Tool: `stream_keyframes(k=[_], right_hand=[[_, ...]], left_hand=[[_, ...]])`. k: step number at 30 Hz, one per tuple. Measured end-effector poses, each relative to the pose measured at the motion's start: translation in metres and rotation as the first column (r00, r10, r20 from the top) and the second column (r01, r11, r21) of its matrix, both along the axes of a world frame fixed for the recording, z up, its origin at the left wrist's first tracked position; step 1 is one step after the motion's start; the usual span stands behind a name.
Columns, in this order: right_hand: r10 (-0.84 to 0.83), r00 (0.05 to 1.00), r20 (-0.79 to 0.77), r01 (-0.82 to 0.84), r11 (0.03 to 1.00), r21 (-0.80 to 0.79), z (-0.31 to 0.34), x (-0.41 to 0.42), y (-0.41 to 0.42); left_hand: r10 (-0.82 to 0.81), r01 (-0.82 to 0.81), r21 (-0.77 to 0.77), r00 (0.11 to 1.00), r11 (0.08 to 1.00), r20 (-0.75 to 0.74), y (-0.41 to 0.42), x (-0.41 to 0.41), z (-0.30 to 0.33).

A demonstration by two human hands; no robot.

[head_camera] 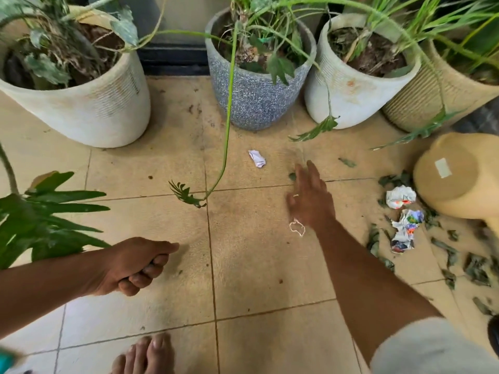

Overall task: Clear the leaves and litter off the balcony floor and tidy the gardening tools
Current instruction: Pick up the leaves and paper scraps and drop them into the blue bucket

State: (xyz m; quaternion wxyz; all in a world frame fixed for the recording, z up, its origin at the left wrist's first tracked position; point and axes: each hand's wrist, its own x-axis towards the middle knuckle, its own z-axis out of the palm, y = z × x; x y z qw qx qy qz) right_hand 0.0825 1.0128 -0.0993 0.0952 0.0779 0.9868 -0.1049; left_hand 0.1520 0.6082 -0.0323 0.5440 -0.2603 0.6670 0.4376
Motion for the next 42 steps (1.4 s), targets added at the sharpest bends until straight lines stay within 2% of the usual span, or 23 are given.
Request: stream_keyframes(k=[3,7,9,13,15,19,23,25,28,29,30,31,32,33,34,35,36,38,39,42], right_hand=[[0.073,0.989,0.13,-0.085,0.993,0.087,0.001,-0.034,-0.003],[0.184,0.962,0.201,-0.205,0.975,0.089,0.0,-0.041,0.011],[0.264,0.949,0.171,-0.279,0.958,0.07,-0.003,-0.025,0.023],[0.288,0.955,0.077,-0.288,0.958,-0.017,0.005,0.041,0.022],[0.284,0.955,0.085,-0.287,0.958,0.024,0.007,0.071,0.01],[0.155,0.978,0.14,-0.178,0.97,0.168,0.003,0.11,-0.03],[0.049,0.998,0.046,-0.057,0.98,0.19,0.001,0.132,-0.052],[-0.005,1.0,-0.018,0.008,0.989,0.15,0.002,0.133,-0.051],[-0.265,0.964,-0.007,0.265,0.964,0.0,0.014,0.122,-0.055],[-0.382,0.923,0.048,0.385,0.92,-0.077,0.017,0.116,-0.057],[-0.498,0.856,0.137,0.516,0.832,-0.203,0.018,0.111,-0.061],[-0.592,0.762,0.262,0.646,0.667,-0.372,0.021,0.105,-0.066],[-0.616,0.668,0.418,0.731,0.438,-0.523,0.026,0.102,-0.074],[-0.565,0.602,0.563,0.763,0.201,-0.614,0.035,0.101,-0.084],[-0.502,0.585,0.637,0.754,0.048,-0.655,0.044,0.099,-0.094],[-0.449,0.597,0.665,0.737,-0.021,-0.676,0.053,0.098,-0.106],[-0.405,0.624,0.668,0.719,-0.037,-0.694,0.062,0.097,-0.119],[-0.354,0.694,0.627,0.674,0.016,-0.738,0.078,0.098,-0.145],[-0.341,0.734,0.588,0.647,0.087,-0.757,0.086,0.099,-0.157],[-0.292,0.874,0.388,0.484,0.461,-0.744,0.099,0.11,-0.191]], left_hand=[[-0.049,0.049,-0.078,0.999,0.996,0.003,-0.013,0.009,-0.002],[-0.048,0.049,-0.087,0.999,0.995,0.003,-0.019,0.016,-0.002],[-0.039,0.039,-0.067,0.999,0.997,0.005,-0.018,0.019,-0.002],[-0.065,0.064,-0.03,0.998,0.997,-0.008,-0.009,0.022,-0.001],[-0.063,0.063,-0.011,0.998,0.998,-0.014,-0.004,0.022,0.001],[-0.057,0.057,0.012,0.998,0.998,-0.034,0.002,0.024,0.002],[-0.025,0.026,0.035,0.999,0.999,-0.038,0.003,0.027,0.001],[0.002,0.0,0.04,0.999,0.999,-0.039,0.002,0.029,0.0],[0.032,-0.029,0.06,0.998,0.998,-0.048,0.001,0.032,-0.003],[0.035,-0.031,0.068,0.998,0.997,-0.051,0.001,0.032,-0.003],[0.035,-0.031,0.072,0.998,0.997,-0.056,0.001,0.033,-0.003],[0.037,-0.032,0.072,0.997,0.997,-0.063,0.002,0.033,-0.004],[0.032,-0.027,0.072,0.997,0.997,-0.067,0.004,0.033,-0.004],[0.024,-0.019,0.073,0.998,0.997,-0.066,0.006,0.034,-0.005],[0.022,-0.017,0.08,0.998,0.997,-0.064,0.008,0.034,-0.006],[0.025,-0.019,0.1,0.998,0.995,-0.057,0.01,0.032,-0.009],[0.029,-0.023,0.124,0.999,0.992,-0.042,0.011,0.03,-0.01],[0.077,-0.071,0.16,0.997,0.985,-0.027,0.015,0.029,-0.011],[0.107,-0.101,0.167,0.994,0.981,-0.024,0.019,0.031,-0.012],[0.181,-0.168,0.237,0.983,0.957,-0.034,0.031,0.022,0.0]])
